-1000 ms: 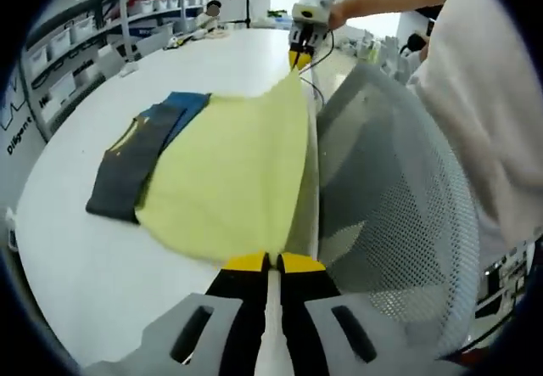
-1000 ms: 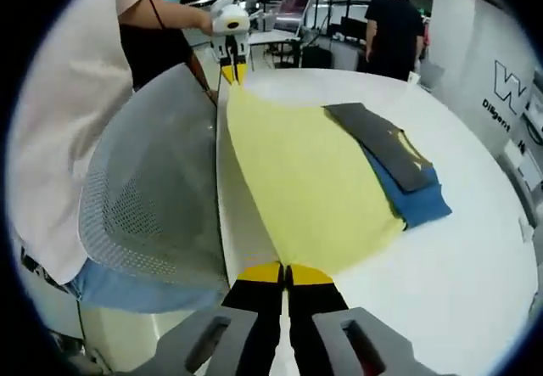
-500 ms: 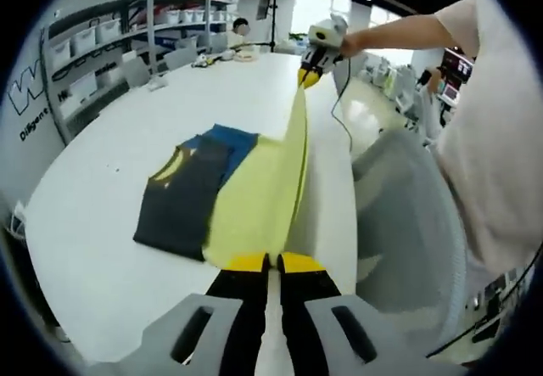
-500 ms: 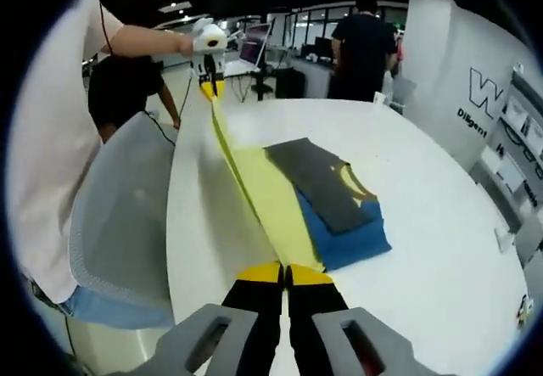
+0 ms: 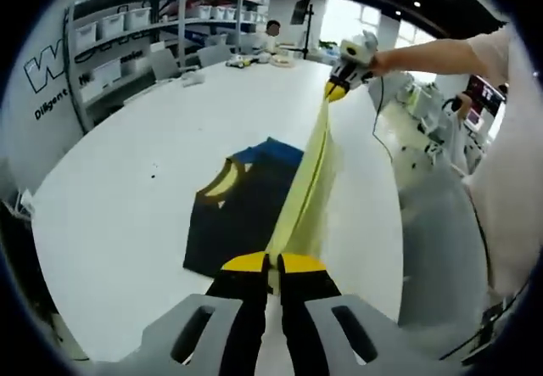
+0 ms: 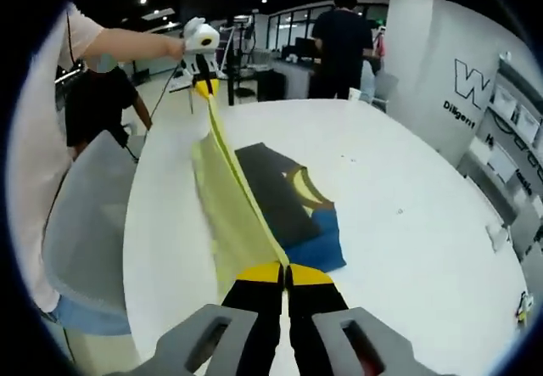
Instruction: Fold the garment on the visible template until the final outline fits inside the template.
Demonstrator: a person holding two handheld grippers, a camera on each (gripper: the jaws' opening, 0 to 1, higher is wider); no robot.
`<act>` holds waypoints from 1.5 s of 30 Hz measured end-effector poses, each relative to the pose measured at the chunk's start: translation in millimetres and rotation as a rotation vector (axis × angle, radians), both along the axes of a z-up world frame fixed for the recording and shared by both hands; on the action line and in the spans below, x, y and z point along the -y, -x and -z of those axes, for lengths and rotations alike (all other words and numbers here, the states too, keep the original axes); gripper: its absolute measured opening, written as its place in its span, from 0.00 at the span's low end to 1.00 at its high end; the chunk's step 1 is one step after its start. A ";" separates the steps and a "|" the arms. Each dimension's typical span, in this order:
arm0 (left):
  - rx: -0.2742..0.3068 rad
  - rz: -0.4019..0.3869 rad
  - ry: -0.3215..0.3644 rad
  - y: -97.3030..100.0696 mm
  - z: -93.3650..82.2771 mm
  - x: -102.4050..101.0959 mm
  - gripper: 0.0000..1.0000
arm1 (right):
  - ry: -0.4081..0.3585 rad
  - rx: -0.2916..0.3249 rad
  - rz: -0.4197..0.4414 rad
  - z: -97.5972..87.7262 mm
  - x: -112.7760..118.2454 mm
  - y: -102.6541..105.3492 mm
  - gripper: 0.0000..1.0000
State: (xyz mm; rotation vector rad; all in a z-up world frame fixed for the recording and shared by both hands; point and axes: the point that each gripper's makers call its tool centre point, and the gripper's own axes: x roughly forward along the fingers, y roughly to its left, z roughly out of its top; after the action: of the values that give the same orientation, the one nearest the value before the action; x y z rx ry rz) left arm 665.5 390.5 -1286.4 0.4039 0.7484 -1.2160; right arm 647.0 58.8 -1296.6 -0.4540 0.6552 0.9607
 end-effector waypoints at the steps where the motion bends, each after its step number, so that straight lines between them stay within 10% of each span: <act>1: -0.004 -0.008 -0.004 -5.1 2.0 0.2 0.03 | -0.002 0.001 0.008 1.6 1.6 -9.4 0.00; 22: -0.044 -0.226 -0.102 -88.9 63.6 3.0 0.03 | 0.012 -0.066 0.147 56.9 1.6 -107.9 0.00; 42: -0.128 -0.477 -0.136 -135.0 113.3 -8.0 0.04 | 0.067 -0.115 0.278 102.3 0.2 -145.2 0.00; 45: -0.070 -0.543 -0.143 -146.7 112.1 -14.9 0.11 | 0.056 -0.110 0.315 104.2 0.4 -143.9 0.00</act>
State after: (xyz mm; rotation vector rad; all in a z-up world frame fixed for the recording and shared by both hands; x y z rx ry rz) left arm 812.2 405.5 -1398.5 0.2507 0.9350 -0.6713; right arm 791.0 58.3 -1400.8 -0.3364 0.8277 0.6729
